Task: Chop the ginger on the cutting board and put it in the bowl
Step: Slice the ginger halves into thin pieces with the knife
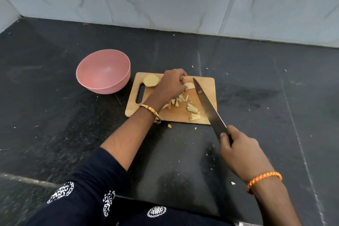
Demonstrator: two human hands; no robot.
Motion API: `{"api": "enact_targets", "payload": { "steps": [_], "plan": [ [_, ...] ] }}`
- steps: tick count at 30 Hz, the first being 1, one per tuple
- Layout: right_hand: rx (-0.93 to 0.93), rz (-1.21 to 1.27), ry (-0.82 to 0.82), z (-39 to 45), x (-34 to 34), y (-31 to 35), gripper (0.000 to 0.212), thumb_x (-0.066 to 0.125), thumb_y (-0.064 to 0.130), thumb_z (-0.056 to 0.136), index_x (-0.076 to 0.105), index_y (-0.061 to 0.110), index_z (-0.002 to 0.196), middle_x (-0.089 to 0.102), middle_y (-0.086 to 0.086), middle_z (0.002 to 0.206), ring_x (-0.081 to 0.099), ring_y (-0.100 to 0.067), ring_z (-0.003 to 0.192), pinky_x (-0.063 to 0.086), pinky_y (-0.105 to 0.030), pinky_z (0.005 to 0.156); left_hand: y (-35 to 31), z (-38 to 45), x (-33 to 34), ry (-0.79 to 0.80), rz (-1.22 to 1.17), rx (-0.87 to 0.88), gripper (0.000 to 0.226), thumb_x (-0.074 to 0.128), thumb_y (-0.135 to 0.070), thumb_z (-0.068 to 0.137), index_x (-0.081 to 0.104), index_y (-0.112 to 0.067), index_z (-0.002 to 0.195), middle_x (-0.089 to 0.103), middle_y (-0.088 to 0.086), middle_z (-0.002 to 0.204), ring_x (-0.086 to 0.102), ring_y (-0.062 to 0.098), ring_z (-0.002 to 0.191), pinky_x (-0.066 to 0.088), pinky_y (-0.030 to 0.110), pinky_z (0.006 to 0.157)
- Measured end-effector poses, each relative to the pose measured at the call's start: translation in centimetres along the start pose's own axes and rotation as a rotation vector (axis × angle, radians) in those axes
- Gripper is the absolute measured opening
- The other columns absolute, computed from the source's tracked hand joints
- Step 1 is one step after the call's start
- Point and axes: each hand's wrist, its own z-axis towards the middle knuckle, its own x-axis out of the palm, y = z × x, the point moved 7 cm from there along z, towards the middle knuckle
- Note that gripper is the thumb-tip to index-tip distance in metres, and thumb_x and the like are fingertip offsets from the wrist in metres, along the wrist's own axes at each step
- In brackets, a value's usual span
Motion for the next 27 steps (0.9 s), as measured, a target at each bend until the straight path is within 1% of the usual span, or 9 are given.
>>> {"api": "enact_targets", "payload": {
  "steps": [2,3,8,13,18,21,24,27],
  "plan": [
    [-0.001,0.032,-0.034,1.0,0.0,0.3,0.021,0.035,0.027,0.097,0.046,0.017,0.082,0.056,-0.007,0.07,0.054,-0.024,0.065,0.04,-0.029,0.055,-0.1,0.0,0.2,0.022,-0.009,-0.003,0.052,0.072,-0.004,0.077,0.052,-0.012,0.124,0.065,0.002,0.097,0.062,0.01,0.08,0.055,0.024,0.073],
    [0.0,0.039,-0.044,1.5,0.0,0.6,0.021,0.035,0.027,0.097,0.046,0.017,0.082,0.056,-0.008,0.071,0.054,-0.026,0.067,0.042,-0.03,0.058,-0.2,0.0,0.2,0.027,-0.012,-0.003,0.054,0.072,-0.004,0.077,0.05,-0.013,0.126,0.065,0.002,0.097,0.062,0.011,0.08,0.055,0.025,0.073],
    [-0.014,0.043,-0.036,3.7,0.3,1.7,0.02,0.034,0.027,0.097,0.05,0.017,0.089,0.061,-0.01,0.081,0.06,-0.03,0.074,0.053,-0.038,0.07,0.0,-0.1,0.1,0.013,-0.063,-0.011,0.06,0.072,0.0,0.076,0.042,-0.017,0.125,0.066,0.002,0.093,0.063,0.01,0.078,0.057,0.026,0.07],
    [-0.015,-0.045,0.002,4.2,1.0,2.6,0.023,0.032,0.027,0.097,0.051,0.015,0.099,0.061,-0.013,0.089,0.061,-0.032,0.08,0.055,-0.042,0.077,0.1,-0.1,0.0,-0.03,-0.101,0.002,0.058,0.071,0.002,0.075,0.041,-0.017,0.121,0.066,0.005,0.087,0.066,0.01,0.076,0.059,0.029,0.071],
    [-0.003,-0.144,0.041,4.6,1.1,3.1,0.018,0.032,0.026,0.098,0.045,0.017,0.107,0.06,-0.011,0.09,0.062,-0.03,0.081,0.055,-0.041,0.078,0.3,-0.2,0.1,-0.061,-0.088,0.0,0.059,0.074,-0.003,0.074,0.041,-0.017,0.121,0.067,0.003,0.087,0.066,0.01,0.077,0.058,0.029,0.074],
    [-0.017,-0.135,0.021,4.7,0.7,2.9,0.022,0.03,0.027,0.098,0.049,0.017,0.104,0.06,-0.01,0.087,0.062,-0.029,0.078,0.056,-0.042,0.076,0.4,-0.1,0.1,-0.06,-0.095,-0.011,0.061,0.075,-0.004,0.074,0.041,-0.017,0.122,0.067,0.003,0.089,0.065,0.011,0.08,0.058,0.029,0.076],
    [-0.018,-0.12,-0.001,4.6,0.7,2.9,0.022,0.029,0.027,0.098,0.048,0.016,0.099,0.06,-0.01,0.084,0.061,-0.03,0.076,0.055,-0.04,0.074,0.4,-0.2,0.0,-0.063,-0.092,-0.02,0.061,0.075,-0.005,0.074,0.041,-0.017,0.122,0.068,0.004,0.093,0.065,0.012,0.083,0.056,0.027,0.078],
    [-0.016,-0.144,-0.001,4.8,1.0,3.2,0.021,0.029,0.026,0.098,0.047,0.016,0.102,0.06,-0.011,0.087,0.062,-0.031,0.078,0.055,-0.042,0.076,0.4,-0.3,0.1,-0.066,-0.096,-0.021,0.058,0.074,-0.005,0.075,0.041,-0.016,0.121,0.067,0.004,0.095,0.065,0.011,0.082,0.056,0.025,0.077]
  ]
}}
